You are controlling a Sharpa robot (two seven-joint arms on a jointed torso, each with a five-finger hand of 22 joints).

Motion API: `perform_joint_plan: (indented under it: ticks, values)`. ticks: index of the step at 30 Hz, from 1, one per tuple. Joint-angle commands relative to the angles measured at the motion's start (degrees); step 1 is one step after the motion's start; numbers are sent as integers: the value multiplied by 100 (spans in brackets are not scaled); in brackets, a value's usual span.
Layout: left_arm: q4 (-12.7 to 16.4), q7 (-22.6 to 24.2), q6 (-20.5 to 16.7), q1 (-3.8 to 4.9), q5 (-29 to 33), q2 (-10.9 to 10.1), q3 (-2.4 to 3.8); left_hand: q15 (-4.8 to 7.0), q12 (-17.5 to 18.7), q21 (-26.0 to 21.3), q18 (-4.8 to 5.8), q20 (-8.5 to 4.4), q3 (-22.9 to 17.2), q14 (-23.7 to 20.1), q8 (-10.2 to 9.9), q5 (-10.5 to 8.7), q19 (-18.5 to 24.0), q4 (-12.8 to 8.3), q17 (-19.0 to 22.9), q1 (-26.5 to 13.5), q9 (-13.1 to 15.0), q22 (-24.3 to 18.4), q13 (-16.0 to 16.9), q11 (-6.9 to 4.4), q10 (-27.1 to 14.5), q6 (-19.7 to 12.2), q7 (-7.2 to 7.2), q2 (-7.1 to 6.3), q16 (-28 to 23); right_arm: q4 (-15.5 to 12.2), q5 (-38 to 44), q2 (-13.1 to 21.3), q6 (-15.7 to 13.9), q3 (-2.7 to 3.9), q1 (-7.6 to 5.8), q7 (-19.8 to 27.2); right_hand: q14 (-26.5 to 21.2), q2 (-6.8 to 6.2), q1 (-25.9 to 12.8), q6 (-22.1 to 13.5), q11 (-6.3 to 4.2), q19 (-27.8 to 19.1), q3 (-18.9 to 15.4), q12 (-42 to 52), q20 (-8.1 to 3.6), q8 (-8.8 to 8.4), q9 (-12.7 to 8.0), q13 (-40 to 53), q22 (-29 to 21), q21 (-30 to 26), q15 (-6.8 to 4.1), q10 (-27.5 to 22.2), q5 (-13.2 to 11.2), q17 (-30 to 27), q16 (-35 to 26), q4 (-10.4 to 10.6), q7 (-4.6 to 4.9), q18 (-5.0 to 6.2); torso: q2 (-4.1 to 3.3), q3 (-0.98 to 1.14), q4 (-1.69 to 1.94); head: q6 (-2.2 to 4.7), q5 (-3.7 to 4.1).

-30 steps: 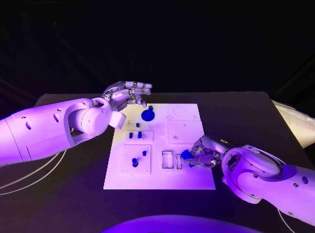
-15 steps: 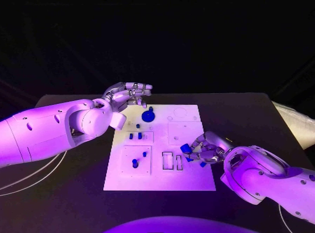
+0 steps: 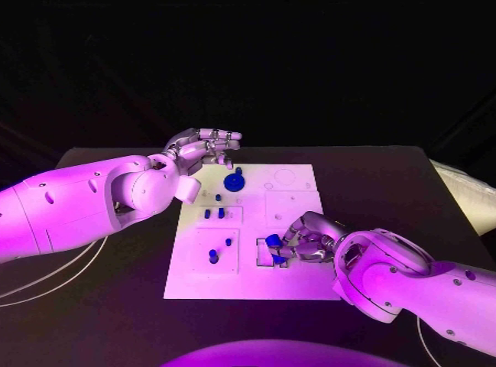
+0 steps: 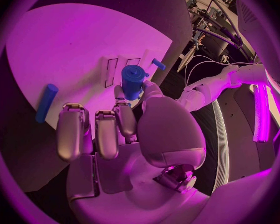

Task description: Assemble the parts on the task board

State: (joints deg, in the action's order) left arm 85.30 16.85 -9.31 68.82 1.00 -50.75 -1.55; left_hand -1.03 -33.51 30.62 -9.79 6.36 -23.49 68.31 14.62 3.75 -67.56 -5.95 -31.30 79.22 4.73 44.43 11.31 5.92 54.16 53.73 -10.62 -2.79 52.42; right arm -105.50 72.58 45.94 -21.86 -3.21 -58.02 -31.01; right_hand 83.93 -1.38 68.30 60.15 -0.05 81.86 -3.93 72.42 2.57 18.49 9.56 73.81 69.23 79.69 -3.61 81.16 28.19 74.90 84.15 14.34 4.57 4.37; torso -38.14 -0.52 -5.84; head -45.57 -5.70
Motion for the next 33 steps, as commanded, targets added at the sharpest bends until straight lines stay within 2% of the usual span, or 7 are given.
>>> perform_joint_plan:
  ticks: [1,15,18,21,24,27,33]
  values:
    - [11,98,16,-1,-24,11,4,17,-24,35,-68,8,-1,-40,39,25,21,-24,6,28,-8,8,-6,-6,-27,-48,5,26,34,53,21,-79,337,1,-3,-223,422,11,-63,94,-20,-6,-13,-32,-41,29,16,-3,-9,19,-52,10,38,503,-13,58,-39,-27,-6,8,5,-14,-21]
    - [18,84,34,-1,-24,3,4,17,-24,35,-68,8,-1,-40,39,25,21,-24,6,28,-8,8,-6,-6,-27,-48,5,26,34,162,221,-238,239,0,-3,-279,418,56,-208,167,-52,-10,-111,-82,-66,85,83,-9,-21,9,-79,10,54,486,-27,194,-77,-24,-6,7,-5,-29,-51]
    - [19,72,45,-1,-24,4,4,18,-29,44,-68,5,-18,-42,45,28,23,-42,9,39,-10,17,-10,-6,-26,-50,3,29,37,190,260,-264,234,0,-3,-280,415,62,-300,160,-56,-10,-190,-113,-72,94,109,-18,-22,6,-84,4,-68,470,-39,217,-81,-24,-2,7,2,-30,-46]
    - [21,60,59,-1,-24,6,4,19,-31,49,-68,3,-30,-43,48,31,23,-54,11,48,-11,22,-12,-6,-26,-50,2,34,39,222,297,-291,258,0,-3,-284,405,74,-464,143,-56,-19,-347,-186,-77,111,155,-49,-41,-10,-85,-21,-521,424,-72,221,-83,-21,-2,5,0,-36,-55]
    - [23,48,70,-1,-24,4,4,19,-31,49,-68,3,-30,-43,48,31,23,-54,11,48,-11,22,-12,-6,-26,-50,2,34,39,246,374,-305,267,0,-2,-286,385,72,-652,114,-51,-49,-556,-373,-82,154,216,-169,-102,-51,-81,-109,-1333,331,-140,213,-84,-8,-4,5,-1,-47,-58]
    - [22,38,79,-1,-24,2,4,19,-32,50,-68,3,-32,-43,49,31,23,-56,11,48,-11,23,-13,-5,-27,-51,2,32,39,255,465,-307,259,0,-1,-285,377,14,-802,51,-41,-66,-720,-592,-76,174,258,-323,-139,-78,-72,-207,-1864,290,-174,229,-67,-2,-1,6,-5,-51,-63]
    - [22,28,92,-1,-24,1,4,19,-31,51,-67,3,-32,-44,49,30,25,-58,12,46,-12,25,-14,-3,-28,-53,0,29,40,255,546,-307,306,0,0,-287,371,-22,-838,9,-31,-90,-771,-710,-71,184,282,-404,-192,-110,-67,-258,-2028,251,-203,231,-58,8,-1,8,-3,-56,-71]
